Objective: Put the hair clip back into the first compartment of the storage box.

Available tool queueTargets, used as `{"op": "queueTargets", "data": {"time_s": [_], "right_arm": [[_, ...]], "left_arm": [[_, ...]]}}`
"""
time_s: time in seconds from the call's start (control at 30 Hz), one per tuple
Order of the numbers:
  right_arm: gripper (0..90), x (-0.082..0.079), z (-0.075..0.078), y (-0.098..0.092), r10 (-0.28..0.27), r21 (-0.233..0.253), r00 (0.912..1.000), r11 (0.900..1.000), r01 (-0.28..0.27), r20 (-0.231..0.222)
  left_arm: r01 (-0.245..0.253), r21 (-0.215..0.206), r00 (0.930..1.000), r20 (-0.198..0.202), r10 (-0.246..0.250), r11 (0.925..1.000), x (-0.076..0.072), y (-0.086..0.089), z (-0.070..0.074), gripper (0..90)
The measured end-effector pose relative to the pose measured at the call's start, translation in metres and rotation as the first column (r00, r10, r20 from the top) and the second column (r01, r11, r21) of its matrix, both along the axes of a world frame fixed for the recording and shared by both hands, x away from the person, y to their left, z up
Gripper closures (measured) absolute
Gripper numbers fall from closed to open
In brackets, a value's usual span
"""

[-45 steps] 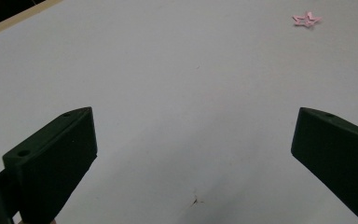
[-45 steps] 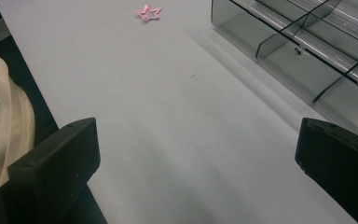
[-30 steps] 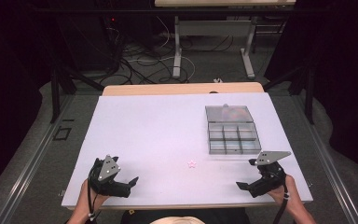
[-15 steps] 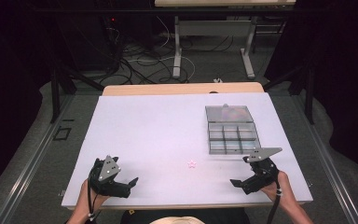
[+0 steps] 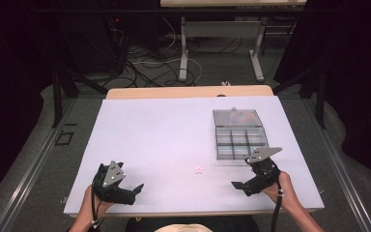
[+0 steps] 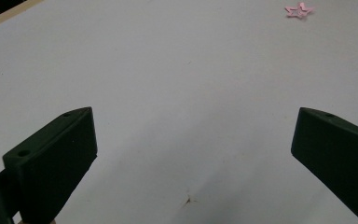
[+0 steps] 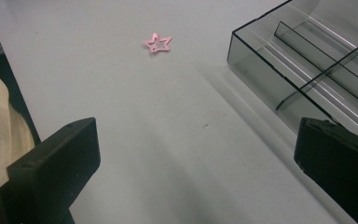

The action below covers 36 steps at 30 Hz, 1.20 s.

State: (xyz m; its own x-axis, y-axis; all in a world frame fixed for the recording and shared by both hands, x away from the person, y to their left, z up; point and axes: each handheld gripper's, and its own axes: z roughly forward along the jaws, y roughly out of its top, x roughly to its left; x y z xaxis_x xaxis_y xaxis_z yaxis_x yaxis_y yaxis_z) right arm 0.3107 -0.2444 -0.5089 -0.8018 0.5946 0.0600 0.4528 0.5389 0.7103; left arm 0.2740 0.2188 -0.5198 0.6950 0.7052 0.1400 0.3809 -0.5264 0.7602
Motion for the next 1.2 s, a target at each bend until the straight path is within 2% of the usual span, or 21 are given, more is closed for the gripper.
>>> {"op": "queueTargets", "data": {"time_s": [0.2,0.23,0.27,0.47,0.57,0.6,0.7,1.0,1.2], "right_arm": [[0.0,0.009,0.001,0.010,0.016,-0.012,0.9998,1.000,-0.016,-0.007],[0.0,0.010,0.000,0.012,0.007,0.005,1.0000,1.000,-0.007,0.003],[0.0,0.011,0.001,0.013,0.015,-0.009,0.9999,1.000,-0.015,0.006],[0.0,0.019,0.000,0.027,0.038,-0.009,0.9993,0.999,-0.038,0.000],[0.0,0.023,-0.001,0.033,0.047,-0.017,0.9989,0.999,-0.047,0.006],[0.0,0.024,-0.002,0.036,0.052,-0.008,0.9987,0.999,-0.052,0.002],[0.0,0.027,-0.002,0.041,0.061,-0.025,0.9981,0.998,-0.061,-0.003],[0.0,0.036,-0.002,0.056,0.092,-0.012,0.9957,0.996,-0.092,0.002],[0.0,0.036,-0.003,0.061,0.090,-0.009,0.9959,0.996,-0.090,-0.004]], "left_arm": [[-0.001,0.000,1.0000,-0.001,0.001,1.0000,0.000,0.000,0.000,0.3],[-0.002,-0.003,1.0000,0.005,0.002,1.0000,0.000,0.000,-0.001,0.3],[-0.003,-0.004,1.0000,0.004,0.003,1.0000,0.000,0.000,-0.001,0.3],[-0.002,-0.006,1.0000,0.003,0.002,1.0000,0.000,0.000,-0.001,0.3],[0.004,-0.004,0.9999,-0.012,-0.004,1.0000,0.000,0.000,-0.001,0.3],[0.005,-0.003,0.9999,-0.012,-0.005,1.0000,0.000,0.000,-0.001,0.3],[0.004,-0.003,0.9999,-0.013,-0.004,1.0000,0.000,0.000,-0.001,0.3],[0.003,-0.002,1.0000,-0.007,-0.003,1.0000,0.000,0.000,-0.001,0.3],[0.010,0.005,0.9999,-0.014,-0.010,0.9999,0.000,0.001,-0.001,0.3]]}}
